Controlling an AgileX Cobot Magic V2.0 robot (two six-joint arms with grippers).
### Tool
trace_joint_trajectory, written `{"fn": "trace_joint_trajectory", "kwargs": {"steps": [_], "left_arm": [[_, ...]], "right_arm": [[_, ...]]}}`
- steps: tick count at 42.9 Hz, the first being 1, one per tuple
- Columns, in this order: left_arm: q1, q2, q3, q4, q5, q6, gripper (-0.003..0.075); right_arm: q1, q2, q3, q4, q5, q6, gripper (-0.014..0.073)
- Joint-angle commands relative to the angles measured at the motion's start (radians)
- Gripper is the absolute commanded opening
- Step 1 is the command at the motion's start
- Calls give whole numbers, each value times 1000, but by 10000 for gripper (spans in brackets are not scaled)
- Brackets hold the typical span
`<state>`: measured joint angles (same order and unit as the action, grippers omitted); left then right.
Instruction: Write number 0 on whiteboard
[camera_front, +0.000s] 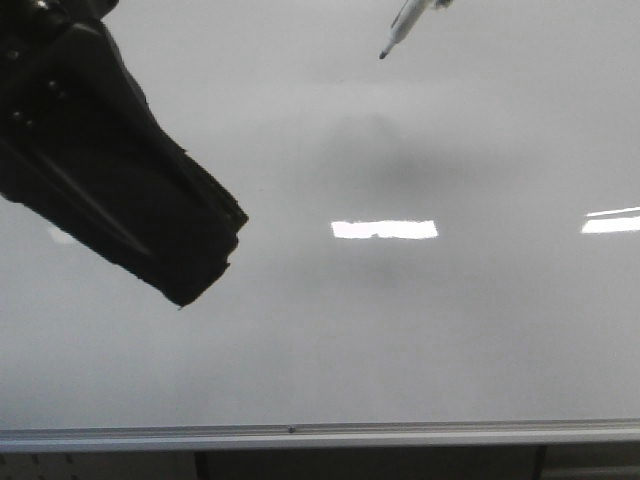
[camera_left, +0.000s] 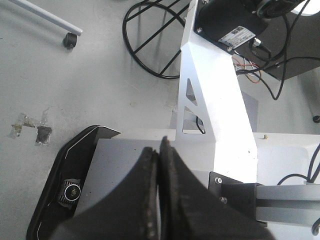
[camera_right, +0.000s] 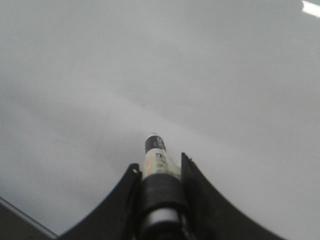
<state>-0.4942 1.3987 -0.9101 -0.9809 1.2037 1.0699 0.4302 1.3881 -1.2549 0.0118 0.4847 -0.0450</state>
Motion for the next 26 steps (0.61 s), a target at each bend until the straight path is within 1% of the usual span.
{"fn": "trace_joint_trajectory", "kwargs": {"steps": [1,26], "left_arm": [[-9,-33,-29,-68,60,4,-20],[-9,-33,-29,-68,52,4,-20]], "right_arm": [[-5,7,-62,-12,-45,-4,-67],[-5,90,-73,-12,-103,-4,-67]]}}
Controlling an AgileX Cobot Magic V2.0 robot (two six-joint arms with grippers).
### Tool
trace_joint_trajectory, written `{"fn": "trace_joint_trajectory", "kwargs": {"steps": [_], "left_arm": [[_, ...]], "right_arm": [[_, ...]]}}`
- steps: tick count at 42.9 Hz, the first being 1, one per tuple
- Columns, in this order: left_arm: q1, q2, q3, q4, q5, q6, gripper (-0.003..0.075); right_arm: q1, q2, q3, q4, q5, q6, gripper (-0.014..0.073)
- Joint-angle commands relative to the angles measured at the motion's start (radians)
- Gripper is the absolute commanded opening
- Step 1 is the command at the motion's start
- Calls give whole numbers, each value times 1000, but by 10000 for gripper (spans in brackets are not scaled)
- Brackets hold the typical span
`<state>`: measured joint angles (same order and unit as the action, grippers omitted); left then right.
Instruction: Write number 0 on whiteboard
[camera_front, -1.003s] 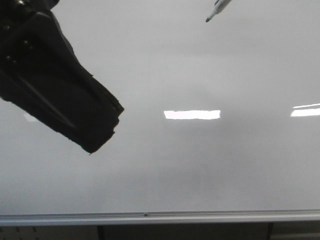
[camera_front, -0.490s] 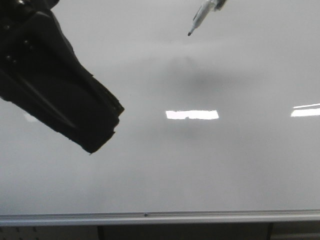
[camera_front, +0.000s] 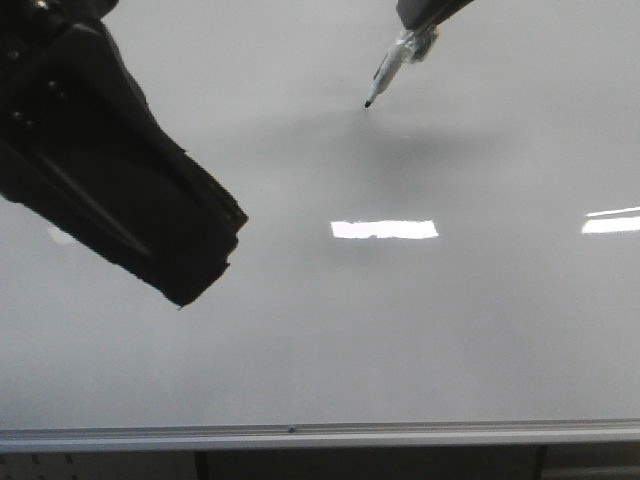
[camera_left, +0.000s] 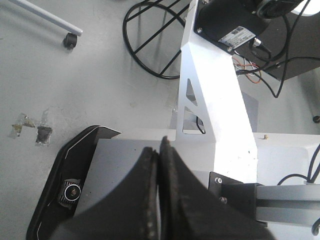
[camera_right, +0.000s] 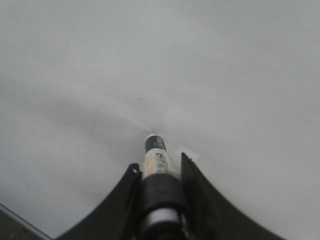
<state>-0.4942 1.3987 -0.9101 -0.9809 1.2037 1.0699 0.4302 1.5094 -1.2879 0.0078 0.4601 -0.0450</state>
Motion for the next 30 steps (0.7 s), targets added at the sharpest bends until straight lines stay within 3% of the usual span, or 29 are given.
{"fn": "trace_joint_trajectory", "kwargs": {"steps": [1,30], "left_arm": [[-9,-33,-29,-68,52,4,-20],[-9,-33,-29,-68,48,4,-20]], "right_arm": [[-5,-30,-40,-8,-79,-4,-67],[-5,25,-40,-8,14,-4,-67]]}}
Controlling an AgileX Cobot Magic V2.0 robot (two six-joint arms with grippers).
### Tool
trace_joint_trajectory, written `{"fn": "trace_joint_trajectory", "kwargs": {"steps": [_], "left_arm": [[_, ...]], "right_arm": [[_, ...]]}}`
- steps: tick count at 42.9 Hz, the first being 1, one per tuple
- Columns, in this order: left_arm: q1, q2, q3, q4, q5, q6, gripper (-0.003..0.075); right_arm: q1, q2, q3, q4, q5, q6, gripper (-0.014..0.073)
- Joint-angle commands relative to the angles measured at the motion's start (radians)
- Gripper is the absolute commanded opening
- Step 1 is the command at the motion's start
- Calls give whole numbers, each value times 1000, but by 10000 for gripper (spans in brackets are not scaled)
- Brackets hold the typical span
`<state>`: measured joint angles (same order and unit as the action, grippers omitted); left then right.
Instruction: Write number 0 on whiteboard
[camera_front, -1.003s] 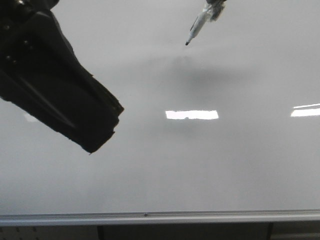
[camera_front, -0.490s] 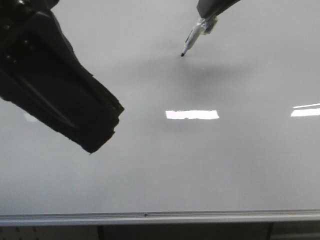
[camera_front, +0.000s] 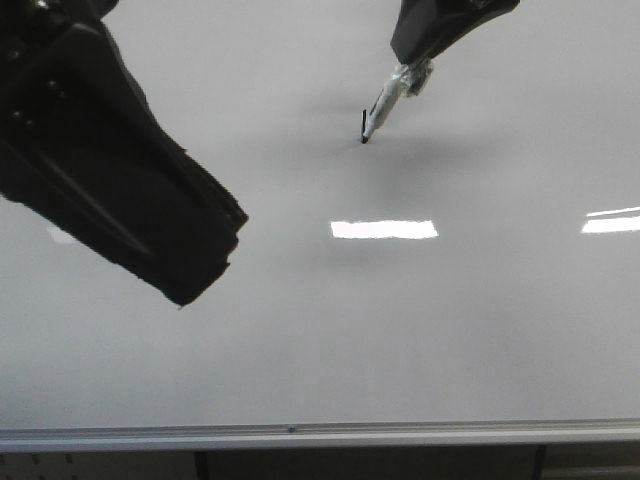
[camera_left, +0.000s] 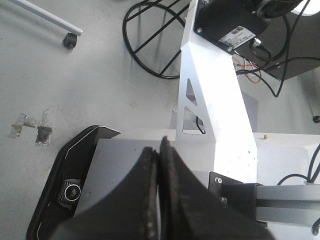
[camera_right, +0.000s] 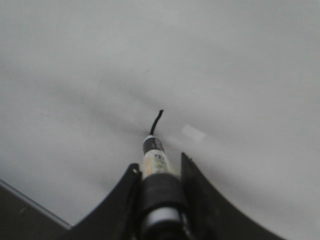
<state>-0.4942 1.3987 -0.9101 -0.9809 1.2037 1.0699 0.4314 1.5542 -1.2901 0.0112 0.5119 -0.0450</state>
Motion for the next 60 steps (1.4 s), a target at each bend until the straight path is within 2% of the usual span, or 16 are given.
{"fn": "trace_joint_trajectory", "kwargs": {"steps": [1,23,34,50,60], "left_arm": [[-9,-33,-29,-68,47,4,-20],[-9,-33,-29,-68,45,4,-20],[-9,-33,-29,-68,45,4,-20],[-9,-33,-29,-68,43,4,-20],[-9,-33,-29,-68,43,4,-20]], "right_arm": [[-6,-17,-38,-11,-34,-4,-67],[-7,15,-38,-38,35,-4,-67],[-64,12,-38,-39,50,4,-67],[-133,-46,-43,-39,-20,4,-67],[-133,-46,-122,-39,-60,4,-67]]}}
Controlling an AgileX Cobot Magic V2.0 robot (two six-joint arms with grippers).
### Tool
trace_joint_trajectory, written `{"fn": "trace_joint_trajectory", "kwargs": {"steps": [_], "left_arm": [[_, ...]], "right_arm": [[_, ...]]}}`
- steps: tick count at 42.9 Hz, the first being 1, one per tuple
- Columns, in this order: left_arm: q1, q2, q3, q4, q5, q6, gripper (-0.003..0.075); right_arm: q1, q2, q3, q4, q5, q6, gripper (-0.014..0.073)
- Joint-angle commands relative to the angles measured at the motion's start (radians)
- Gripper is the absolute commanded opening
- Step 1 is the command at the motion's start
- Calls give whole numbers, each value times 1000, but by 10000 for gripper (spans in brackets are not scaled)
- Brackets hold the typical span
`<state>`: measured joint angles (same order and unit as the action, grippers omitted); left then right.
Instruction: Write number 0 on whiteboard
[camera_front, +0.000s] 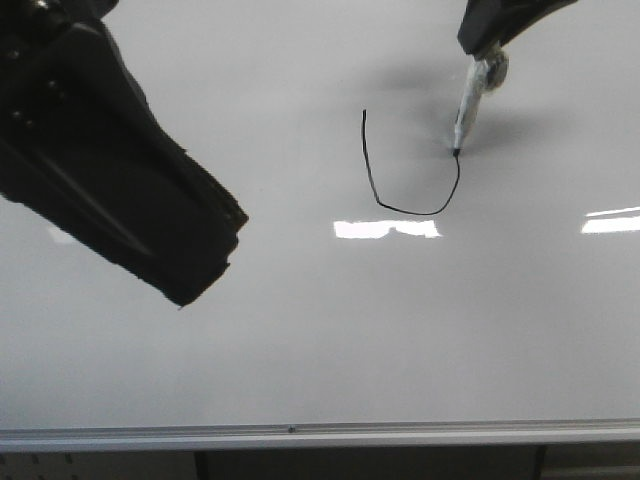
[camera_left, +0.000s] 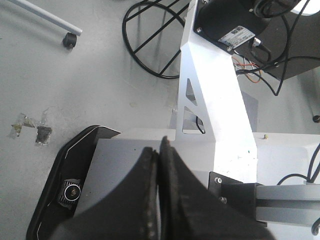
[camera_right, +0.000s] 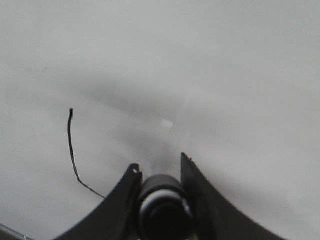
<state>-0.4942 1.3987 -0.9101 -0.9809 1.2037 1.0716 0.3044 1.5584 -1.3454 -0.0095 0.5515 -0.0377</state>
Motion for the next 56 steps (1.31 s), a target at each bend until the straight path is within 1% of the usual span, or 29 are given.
{"fn": "trace_joint_trajectory", "kwargs": {"steps": [1,12,19,35,47,51,56], "left_arm": [[-9,-33,-29,-68,43,2,-20],[-9,-33,-29,-68,43,2,-20],[-9,-33,-29,-68,43,2,-20],[-9,-33,-29,-68,43,2,-20],[-9,-33,-29,-68,43,2,-20],[-9,-33,-29,-68,43,2,-20],[-9,-33,-29,-68,43,2,-20]], "right_arm": [[-6,-50,-77,-19,-100,-4,-67],[-5,-22,-193,-16,-102,-4,-67],[8,19,-258,9,-82,-4,-67],[89,77,-263,33,-82,-4,-67],[126,101,-260,53,-59,-5,-67],[126,84,-266,128,6,-24,-66],[125,47,-307,274,188,-175,-64]]}}
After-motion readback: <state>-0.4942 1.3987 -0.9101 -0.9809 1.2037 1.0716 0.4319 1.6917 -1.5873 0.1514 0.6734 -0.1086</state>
